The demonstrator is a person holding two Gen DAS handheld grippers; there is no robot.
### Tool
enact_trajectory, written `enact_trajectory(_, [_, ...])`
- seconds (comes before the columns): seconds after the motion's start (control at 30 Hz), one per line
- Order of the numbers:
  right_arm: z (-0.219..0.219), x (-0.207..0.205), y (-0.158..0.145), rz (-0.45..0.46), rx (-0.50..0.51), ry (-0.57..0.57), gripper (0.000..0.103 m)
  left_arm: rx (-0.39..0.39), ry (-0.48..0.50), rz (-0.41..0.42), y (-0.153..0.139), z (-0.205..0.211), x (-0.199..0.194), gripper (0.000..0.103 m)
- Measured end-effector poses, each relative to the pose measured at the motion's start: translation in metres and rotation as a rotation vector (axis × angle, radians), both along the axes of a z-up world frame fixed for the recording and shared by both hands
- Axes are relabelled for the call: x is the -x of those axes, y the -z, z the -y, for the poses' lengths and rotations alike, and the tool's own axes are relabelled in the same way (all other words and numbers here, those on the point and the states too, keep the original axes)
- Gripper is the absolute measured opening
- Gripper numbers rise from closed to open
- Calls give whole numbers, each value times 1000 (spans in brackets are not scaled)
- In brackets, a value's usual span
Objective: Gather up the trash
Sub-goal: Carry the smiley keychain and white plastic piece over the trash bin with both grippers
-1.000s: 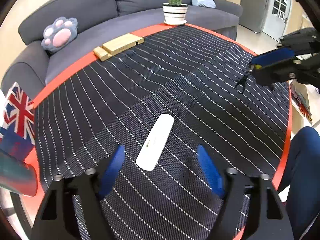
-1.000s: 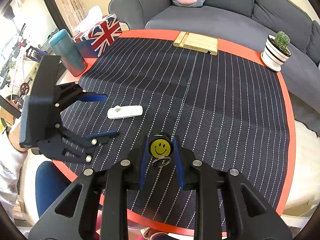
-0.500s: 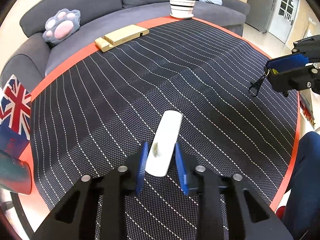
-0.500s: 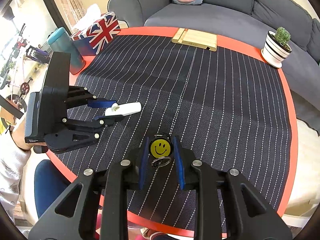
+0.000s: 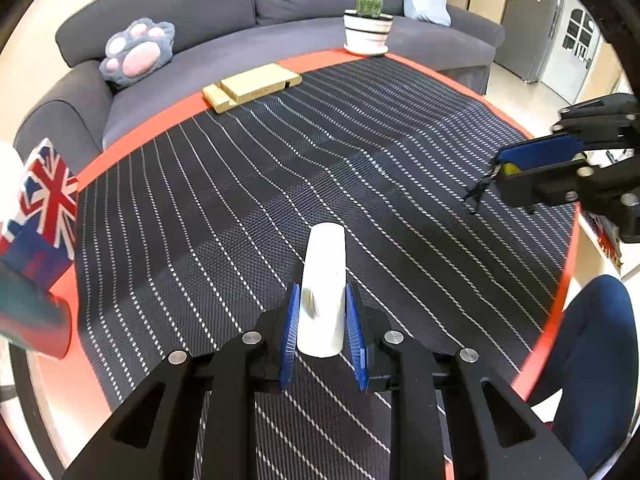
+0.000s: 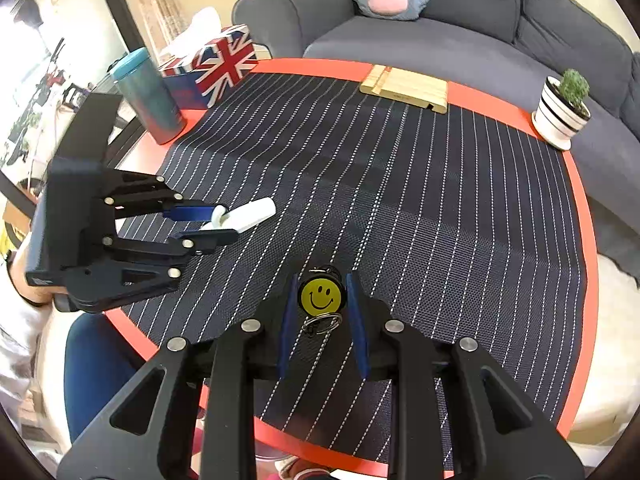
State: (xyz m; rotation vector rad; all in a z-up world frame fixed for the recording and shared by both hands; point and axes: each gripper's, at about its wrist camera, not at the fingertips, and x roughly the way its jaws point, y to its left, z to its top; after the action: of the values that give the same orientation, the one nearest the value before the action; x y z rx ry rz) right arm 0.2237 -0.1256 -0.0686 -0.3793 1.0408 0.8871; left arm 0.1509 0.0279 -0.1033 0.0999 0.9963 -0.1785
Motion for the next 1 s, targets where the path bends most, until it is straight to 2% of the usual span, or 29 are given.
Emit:
enact_trajectory(0.37, [20,36,-23,80,-40,-65,24,15,-4,45,-32,9,53,23])
enact_trajectory(0.6, [39,73,-41,130,-82,-113,24,35,25,113,-55,27,98,23])
enact_trajectory(1.0, [68,139,-44,162,-123,-192,24,48,78,148,-59,58,153,23])
